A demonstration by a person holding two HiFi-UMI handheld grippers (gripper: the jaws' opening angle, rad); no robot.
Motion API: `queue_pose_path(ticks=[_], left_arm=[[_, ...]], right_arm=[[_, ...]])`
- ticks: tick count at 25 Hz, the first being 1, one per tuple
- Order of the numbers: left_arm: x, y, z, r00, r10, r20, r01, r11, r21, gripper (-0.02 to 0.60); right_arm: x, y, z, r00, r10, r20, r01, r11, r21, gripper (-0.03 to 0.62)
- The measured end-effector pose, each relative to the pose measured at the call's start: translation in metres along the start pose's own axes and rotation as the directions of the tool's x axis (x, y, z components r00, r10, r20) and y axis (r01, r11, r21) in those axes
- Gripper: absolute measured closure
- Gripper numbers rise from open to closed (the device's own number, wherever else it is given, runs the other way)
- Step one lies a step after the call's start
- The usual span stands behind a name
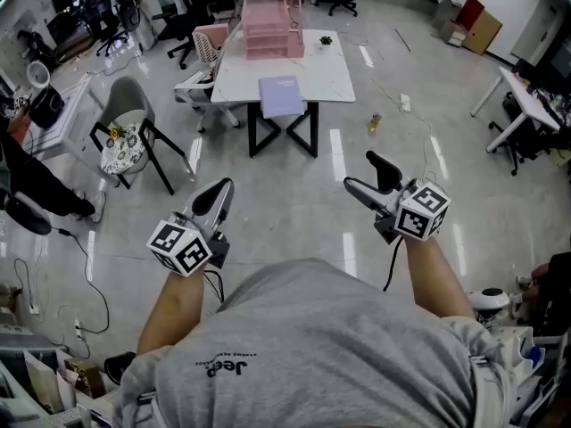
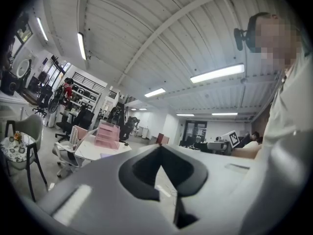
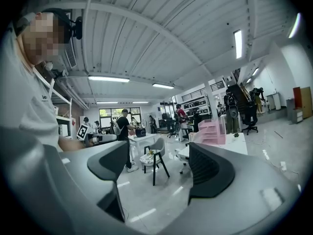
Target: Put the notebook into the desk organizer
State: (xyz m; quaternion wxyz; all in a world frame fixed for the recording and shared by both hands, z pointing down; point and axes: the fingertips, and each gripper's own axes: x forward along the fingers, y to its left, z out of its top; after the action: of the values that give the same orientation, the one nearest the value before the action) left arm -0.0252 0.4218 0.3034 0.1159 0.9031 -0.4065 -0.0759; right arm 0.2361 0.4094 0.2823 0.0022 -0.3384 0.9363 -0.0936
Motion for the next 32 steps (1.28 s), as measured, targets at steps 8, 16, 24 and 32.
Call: queue_pose_path(ticks=[8,16,24,32], left_arm=[[0.01,-0.023,-0.013,0.998,0.063,-0.005,-0.063,0.998,0.002,0.526],[0.018,0.009,-0.016,0.996,0.084,-0.019,-0.084,0.996,-0.007,0.526],[0.056,0.114,-0.01,1.0,-0.007,-0.021,0.006,0.999,-0.032,0.526],[0.109,0.27,0.044,0.991,-0.126,-0.039,0.125,0.992,-0.02,0.526]], right_arm=[[-0.017,-0.029,-0.013,0.999,0.047,-0.018,-0.046,0.998,0.041,0.224],[0.017,-0.055,-0.033,0.998,0.036,-0.06,-0.028,0.992,0.126,0.224],[0.111,-0.085,-0.03,0.996,-0.03,-0.078,0.04,0.991,0.127,0.224],[0.258,-0.11,0.001,0.99,-0.133,-0.055,0.14,0.979,0.15,0.224]])
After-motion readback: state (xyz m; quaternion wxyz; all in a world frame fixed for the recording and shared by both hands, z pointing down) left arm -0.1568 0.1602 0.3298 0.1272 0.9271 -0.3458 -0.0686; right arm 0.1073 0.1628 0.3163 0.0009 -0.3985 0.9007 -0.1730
